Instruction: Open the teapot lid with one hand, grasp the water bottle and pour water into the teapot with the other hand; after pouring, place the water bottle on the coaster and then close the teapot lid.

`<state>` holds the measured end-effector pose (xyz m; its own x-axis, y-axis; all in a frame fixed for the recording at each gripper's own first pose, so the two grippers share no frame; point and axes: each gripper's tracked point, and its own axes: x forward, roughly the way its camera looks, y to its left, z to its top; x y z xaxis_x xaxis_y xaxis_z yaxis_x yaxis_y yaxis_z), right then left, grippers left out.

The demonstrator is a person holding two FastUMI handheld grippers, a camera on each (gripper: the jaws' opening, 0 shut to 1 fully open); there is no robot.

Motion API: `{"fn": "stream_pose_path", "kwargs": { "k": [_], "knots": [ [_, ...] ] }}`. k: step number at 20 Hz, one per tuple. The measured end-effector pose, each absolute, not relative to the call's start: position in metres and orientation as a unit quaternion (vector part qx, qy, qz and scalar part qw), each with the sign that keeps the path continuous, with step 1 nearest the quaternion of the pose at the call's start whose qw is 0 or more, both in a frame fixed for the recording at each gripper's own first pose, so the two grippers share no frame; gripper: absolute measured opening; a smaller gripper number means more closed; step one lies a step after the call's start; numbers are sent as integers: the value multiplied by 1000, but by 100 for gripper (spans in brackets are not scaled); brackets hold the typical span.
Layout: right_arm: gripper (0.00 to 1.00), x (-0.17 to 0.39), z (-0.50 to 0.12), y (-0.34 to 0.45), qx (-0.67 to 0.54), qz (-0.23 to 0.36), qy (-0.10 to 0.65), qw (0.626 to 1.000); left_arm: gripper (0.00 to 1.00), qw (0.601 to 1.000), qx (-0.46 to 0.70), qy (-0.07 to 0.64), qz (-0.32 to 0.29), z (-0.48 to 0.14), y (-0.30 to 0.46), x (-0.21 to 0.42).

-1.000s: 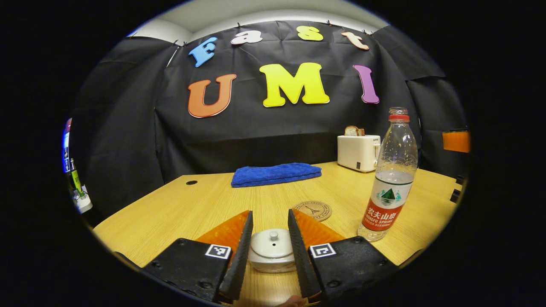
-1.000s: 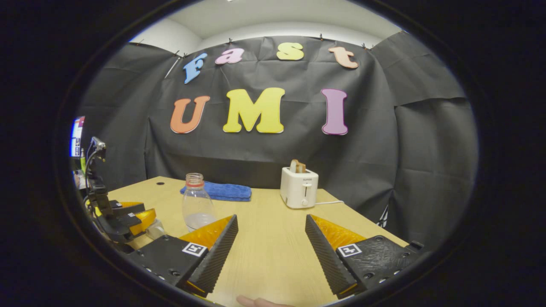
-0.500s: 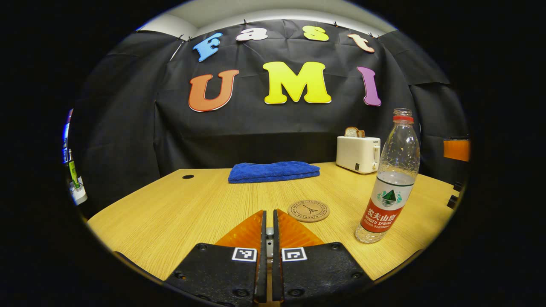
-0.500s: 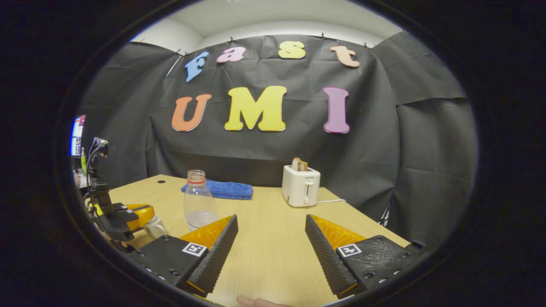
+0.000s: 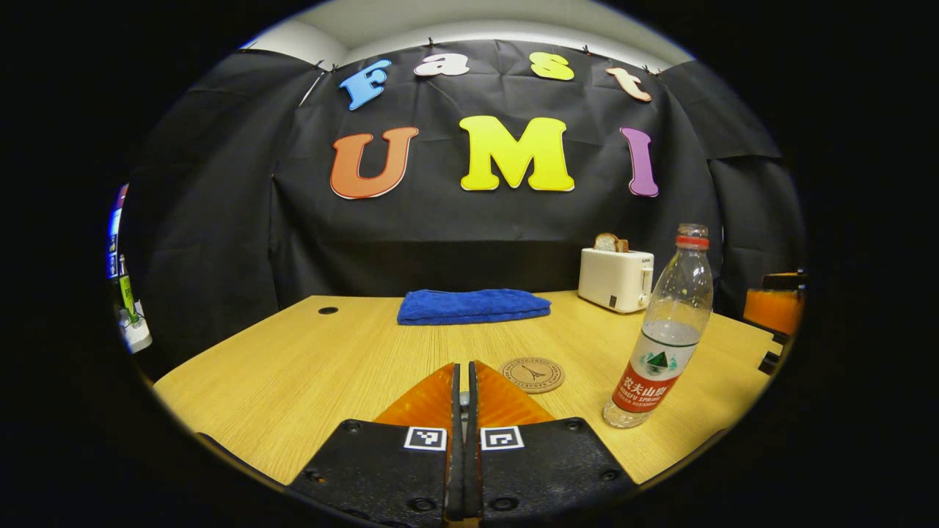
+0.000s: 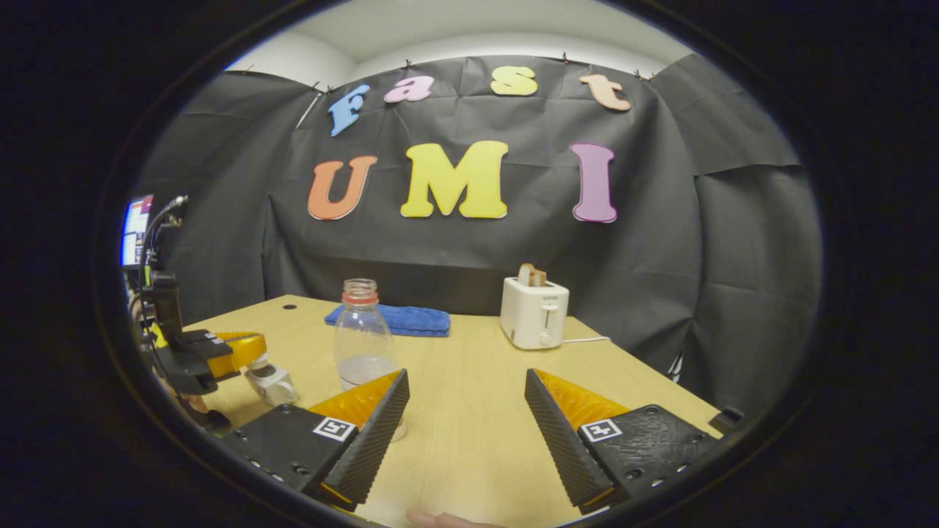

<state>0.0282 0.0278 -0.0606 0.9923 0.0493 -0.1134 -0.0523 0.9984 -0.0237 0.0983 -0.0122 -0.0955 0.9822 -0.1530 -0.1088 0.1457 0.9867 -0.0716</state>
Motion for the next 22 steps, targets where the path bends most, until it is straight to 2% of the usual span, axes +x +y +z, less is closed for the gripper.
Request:
{"fn": "stream_pose_path", "kwargs": {
  "k": [3, 7, 8, 9, 12, 20, 22],
  "knots": [
    [95, 33, -70, 56, -8, 65, 49, 997, 3, 995, -40, 48, -77, -79, -5, 90],
    [97, 46, -93, 81, -21, 89, 60, 994, 3, 995, -48, 44, -75, -59, 7, 75],
    [93, 49, -97, 88, -18, 97, 62, 993, 3, 995, -46, 46, -70, -57, 12, 74],
    [98, 53, -98, 94, -13, 103, 63, 993, 3, 996, -44, 47, -67, -53, 15, 69],
    [98, 68, -100, 105, -3, 107, 61, 992, 3, 996, -40, 45, -64, -43, 23, 61],
    [92, 96, -98, 126, -8, 108, 54, 993, 3, 996, -30, 58, -68, -39, 34, 52],
    [83, 100, -100, 125, -9, 99, 56, 993, 3, 995, -31, 58, -71, -37, 36, 51]
  ]
}}
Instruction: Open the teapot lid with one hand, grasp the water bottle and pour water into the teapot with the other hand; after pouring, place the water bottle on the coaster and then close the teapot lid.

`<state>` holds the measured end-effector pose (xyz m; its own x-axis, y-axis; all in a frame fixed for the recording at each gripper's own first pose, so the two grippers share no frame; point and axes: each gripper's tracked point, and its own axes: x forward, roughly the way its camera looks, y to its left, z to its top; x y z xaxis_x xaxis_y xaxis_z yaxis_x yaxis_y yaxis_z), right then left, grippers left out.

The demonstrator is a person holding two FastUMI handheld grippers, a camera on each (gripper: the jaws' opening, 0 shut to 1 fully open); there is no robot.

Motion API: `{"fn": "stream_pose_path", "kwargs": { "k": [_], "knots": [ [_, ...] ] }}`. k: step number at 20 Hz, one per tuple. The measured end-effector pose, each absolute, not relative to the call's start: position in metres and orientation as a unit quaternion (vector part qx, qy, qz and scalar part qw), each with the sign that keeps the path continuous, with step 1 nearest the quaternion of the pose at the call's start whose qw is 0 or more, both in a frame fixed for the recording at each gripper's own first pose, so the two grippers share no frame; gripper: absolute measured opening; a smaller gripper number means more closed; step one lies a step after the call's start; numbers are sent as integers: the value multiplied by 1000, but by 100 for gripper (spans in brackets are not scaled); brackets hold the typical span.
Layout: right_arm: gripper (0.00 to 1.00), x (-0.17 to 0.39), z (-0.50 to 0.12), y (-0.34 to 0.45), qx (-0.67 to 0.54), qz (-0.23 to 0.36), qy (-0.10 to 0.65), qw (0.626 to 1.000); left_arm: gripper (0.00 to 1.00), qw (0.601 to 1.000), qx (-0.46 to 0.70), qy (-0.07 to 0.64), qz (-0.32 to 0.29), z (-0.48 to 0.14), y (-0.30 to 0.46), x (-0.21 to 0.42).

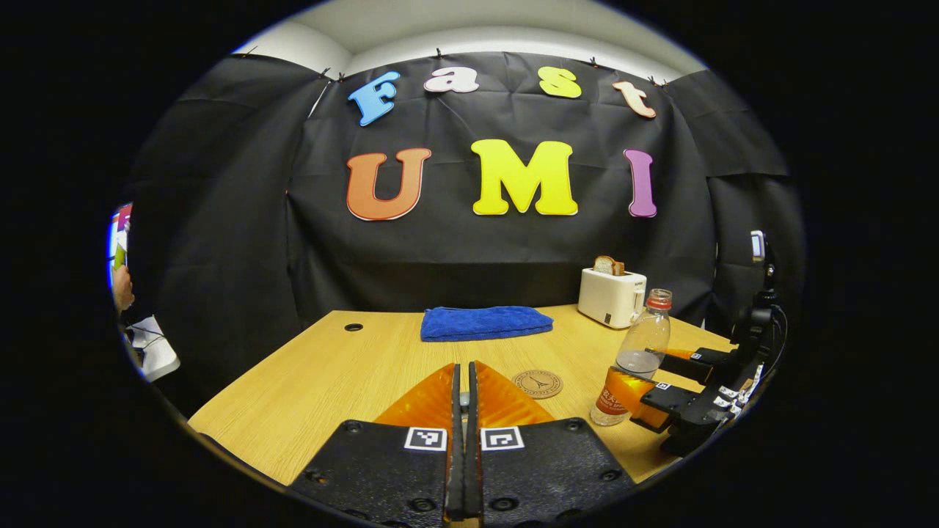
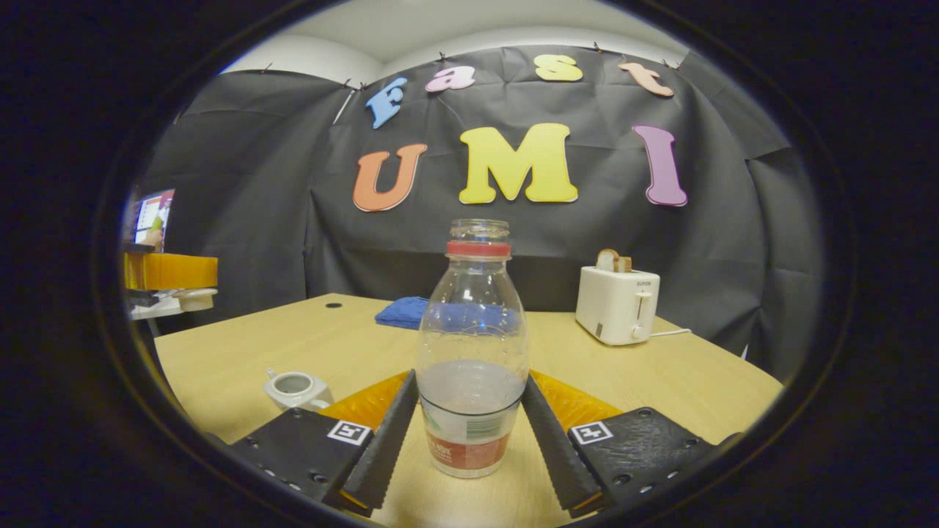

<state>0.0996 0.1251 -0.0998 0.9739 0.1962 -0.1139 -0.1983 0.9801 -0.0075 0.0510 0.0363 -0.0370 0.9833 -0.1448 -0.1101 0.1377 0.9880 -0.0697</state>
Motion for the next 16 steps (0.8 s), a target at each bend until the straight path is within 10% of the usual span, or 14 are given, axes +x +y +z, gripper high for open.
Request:
{"fn": "stream_pose_path", "kwargs": {
  "k": [16],
  "knots": [
    [74, 99, -84, 112, -263, 46, 57, 962, 3, 996, -34, 43, -70, -17, 70, 34]
  ]
}}
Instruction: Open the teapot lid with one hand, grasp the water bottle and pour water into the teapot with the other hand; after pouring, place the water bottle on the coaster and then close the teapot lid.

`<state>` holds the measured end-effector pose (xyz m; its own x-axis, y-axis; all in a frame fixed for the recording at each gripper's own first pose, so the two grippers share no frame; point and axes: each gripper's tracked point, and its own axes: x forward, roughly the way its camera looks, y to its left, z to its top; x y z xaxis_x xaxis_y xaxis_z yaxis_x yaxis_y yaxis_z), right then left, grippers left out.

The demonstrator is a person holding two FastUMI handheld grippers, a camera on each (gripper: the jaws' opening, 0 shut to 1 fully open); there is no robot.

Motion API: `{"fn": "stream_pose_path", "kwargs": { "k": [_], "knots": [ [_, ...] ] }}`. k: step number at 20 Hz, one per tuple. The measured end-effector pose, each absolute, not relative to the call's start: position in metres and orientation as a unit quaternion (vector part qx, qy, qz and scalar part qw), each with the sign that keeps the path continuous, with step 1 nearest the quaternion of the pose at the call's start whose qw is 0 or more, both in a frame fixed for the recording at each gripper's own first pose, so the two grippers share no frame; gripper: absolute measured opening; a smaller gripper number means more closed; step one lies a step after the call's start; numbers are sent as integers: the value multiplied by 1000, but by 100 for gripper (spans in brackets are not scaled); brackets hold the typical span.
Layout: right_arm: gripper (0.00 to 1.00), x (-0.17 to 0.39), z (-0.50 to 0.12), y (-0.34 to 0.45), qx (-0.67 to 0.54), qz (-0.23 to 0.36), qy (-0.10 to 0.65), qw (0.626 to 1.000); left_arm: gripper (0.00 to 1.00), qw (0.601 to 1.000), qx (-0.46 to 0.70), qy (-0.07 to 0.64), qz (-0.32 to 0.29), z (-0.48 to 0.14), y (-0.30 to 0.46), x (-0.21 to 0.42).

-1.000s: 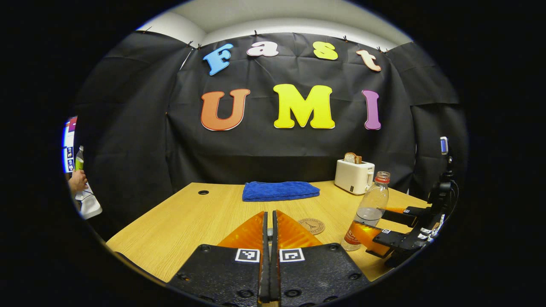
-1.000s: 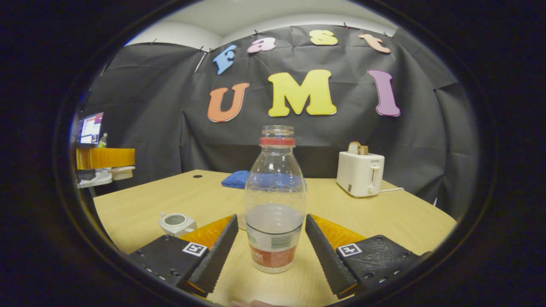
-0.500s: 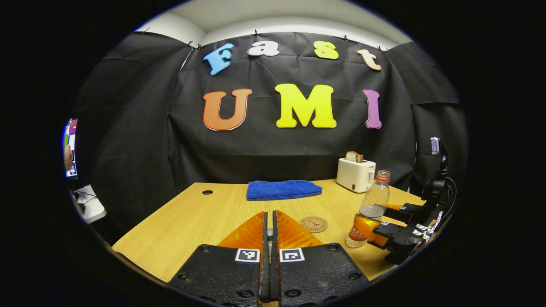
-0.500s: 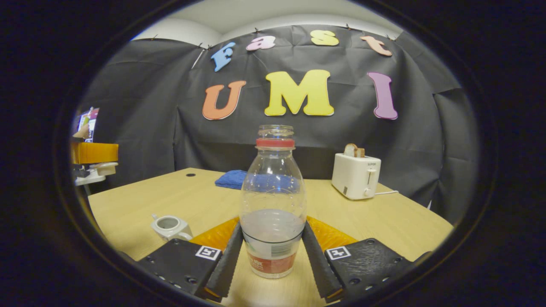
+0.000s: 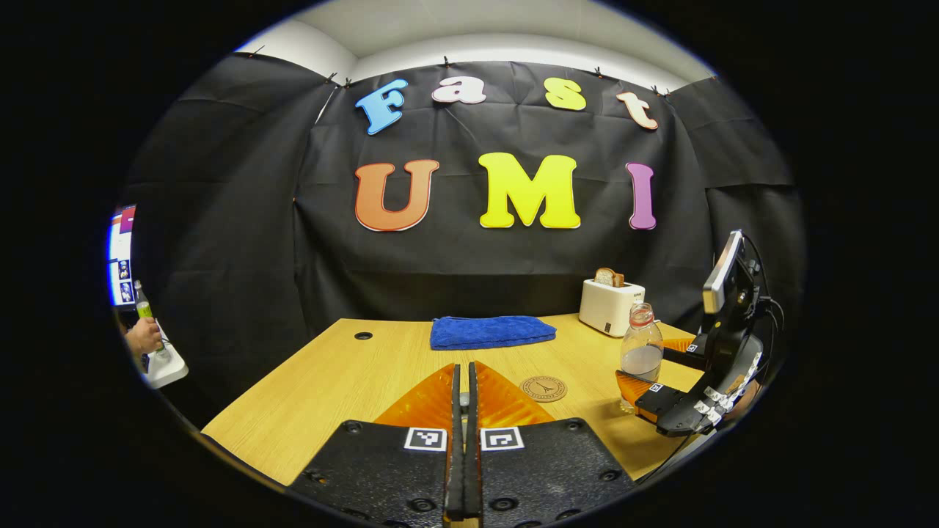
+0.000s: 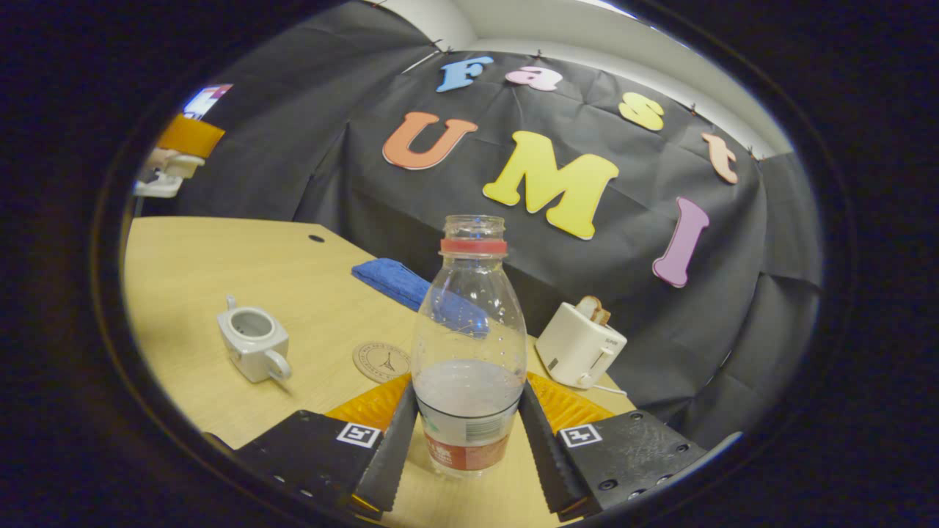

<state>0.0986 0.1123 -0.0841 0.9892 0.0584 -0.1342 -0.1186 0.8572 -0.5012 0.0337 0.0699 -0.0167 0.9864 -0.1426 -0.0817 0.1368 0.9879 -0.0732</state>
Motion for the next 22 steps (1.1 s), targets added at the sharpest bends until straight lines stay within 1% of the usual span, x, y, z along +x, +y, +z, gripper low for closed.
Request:
{"fn": "stream_pose_path", "kwargs": {
  "k": [5, 9, 11, 14, 16, 17, 19, 21, 22],
  "knots": [
    [74, 102, -86, 113, -414, 35, 54, 908, 3, 996, -41, 47, -71, -17, 81, 32],
    [75, 101, -84, 114, -483, 19, 40, 874, 3, 996, -40, 50, -65, -20, 89, 35],
    [75, 98, -83, 117, -529, 16, 33, 848, 3, 996, -42, 48, -65, -17, 93, 33],
    [75, 91, -84, 128, -602, 19, 10, 798, 3, 996, -42, 45, -64, -16, 99, 31],
    [74, 91, -93, 137, -620, 30, 14, 784, 3, 996, -49, 47, -63, -17, 103, 32],
    [75, 98, -98, 141, -627, 34, 16, 778, 3, 996, -51, 47, -63, -16, 103, 31],
    [74, 102, -97, 143, -647, 30, 10, 761, 3, 996, -50, 48, -64, -16, 105, 32],
    [75, 102, -96, 149, -666, 31, 4, 745, 3, 995, -46, 47, -69, -17, 102, 31],
    [74, 102, -95, 150, -677, 30, 2, 735, 3, 995, -45, 48, -71, -17, 101, 31]
  ]
}}
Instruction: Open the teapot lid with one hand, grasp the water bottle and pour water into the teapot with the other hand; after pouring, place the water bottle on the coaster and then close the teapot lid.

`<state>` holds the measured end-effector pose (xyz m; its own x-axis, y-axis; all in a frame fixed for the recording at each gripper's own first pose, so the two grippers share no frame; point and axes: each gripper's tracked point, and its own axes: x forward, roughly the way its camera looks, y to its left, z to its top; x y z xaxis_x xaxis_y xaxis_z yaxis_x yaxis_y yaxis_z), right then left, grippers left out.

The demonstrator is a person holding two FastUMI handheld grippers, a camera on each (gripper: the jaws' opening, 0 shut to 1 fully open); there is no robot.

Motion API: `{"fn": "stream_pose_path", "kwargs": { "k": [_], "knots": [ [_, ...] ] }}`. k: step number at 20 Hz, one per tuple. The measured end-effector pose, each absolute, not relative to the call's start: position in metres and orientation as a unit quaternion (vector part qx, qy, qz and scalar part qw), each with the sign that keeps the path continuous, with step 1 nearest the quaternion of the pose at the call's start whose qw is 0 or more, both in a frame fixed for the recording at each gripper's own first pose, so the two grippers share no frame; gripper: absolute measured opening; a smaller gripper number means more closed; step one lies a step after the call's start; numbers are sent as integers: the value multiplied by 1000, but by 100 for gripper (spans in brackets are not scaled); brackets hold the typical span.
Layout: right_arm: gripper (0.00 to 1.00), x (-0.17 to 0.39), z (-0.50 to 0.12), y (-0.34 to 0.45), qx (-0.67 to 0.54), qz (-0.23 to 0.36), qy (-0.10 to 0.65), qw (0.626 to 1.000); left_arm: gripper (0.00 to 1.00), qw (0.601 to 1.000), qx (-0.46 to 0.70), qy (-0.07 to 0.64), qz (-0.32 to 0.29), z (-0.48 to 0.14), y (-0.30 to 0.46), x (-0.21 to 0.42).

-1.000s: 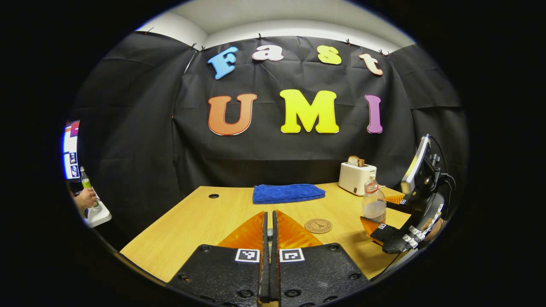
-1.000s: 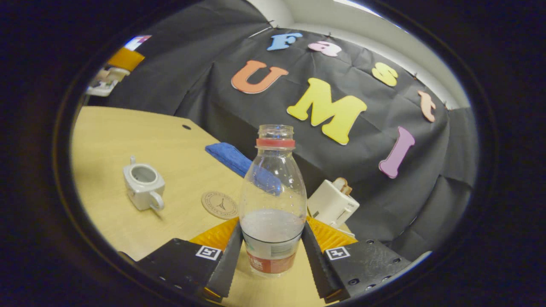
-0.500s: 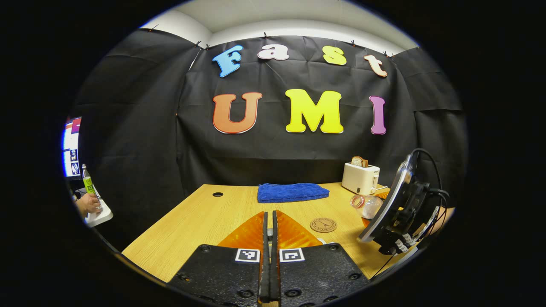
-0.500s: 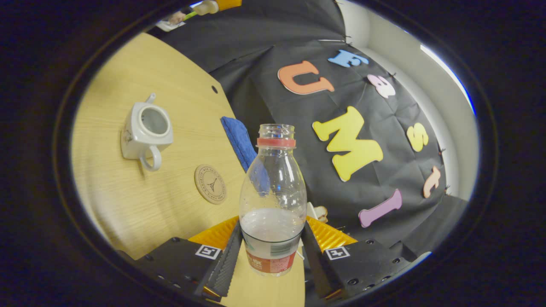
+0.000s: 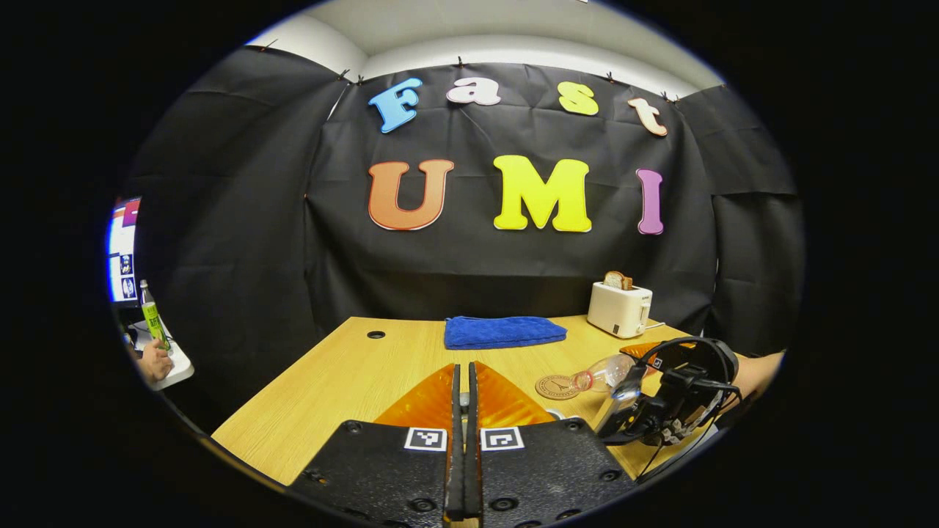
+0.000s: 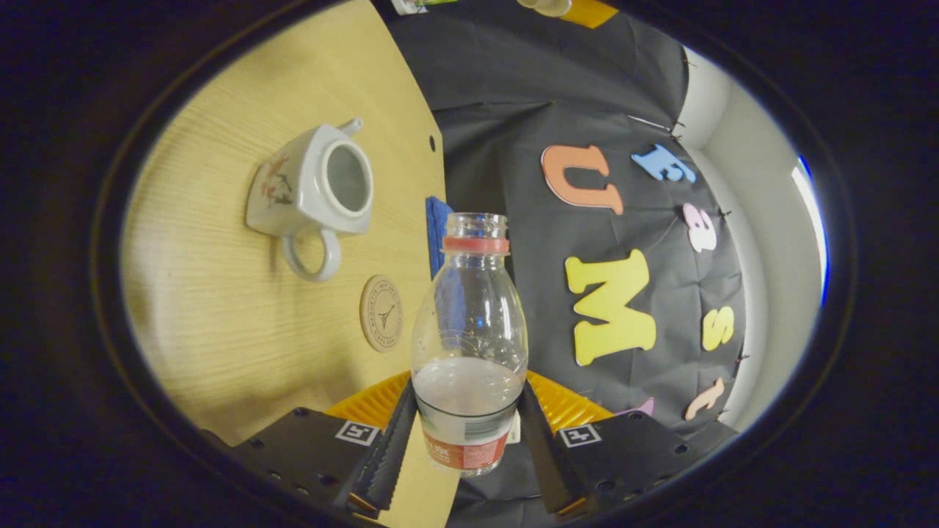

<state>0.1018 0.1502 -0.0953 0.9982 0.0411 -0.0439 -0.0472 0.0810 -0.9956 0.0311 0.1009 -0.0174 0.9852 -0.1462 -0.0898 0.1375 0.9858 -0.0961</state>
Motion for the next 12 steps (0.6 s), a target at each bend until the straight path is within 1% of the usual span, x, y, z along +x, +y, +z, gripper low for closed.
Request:
{"fn": "stream_pose_path", "kwargs": {
  "k": [3, 5, 9, 10, 11, 12],
  "knots": [
    [74, 98, -94, 156, -708, 29, -10, 706, 3, 995, -38, 54, -70, -22, 103, 31],
    [75, 97, -96, 157, -719, 31, -11, 694, 3, 995, -38, 56, -70, -23, 104, 32],
    [75, 97, -96, 162, -742, 27, -18, 670, 3, 995, -37, 54, -76, -22, 102, 30],
    [74, 96, -96, 164, -748, 28, -21, 663, 3, 995, -36, 55, -76, -23, 104, 30],
    [75, 95, -97, 165, -754, 27, -24, 655, 3, 995, -35, 55, -75, -23, 106, 31],
    [75, 94, -97, 166, -762, 26, -29, 647, 3, 995, -36, 56, -74, -23, 108, 31]
  ]
}}
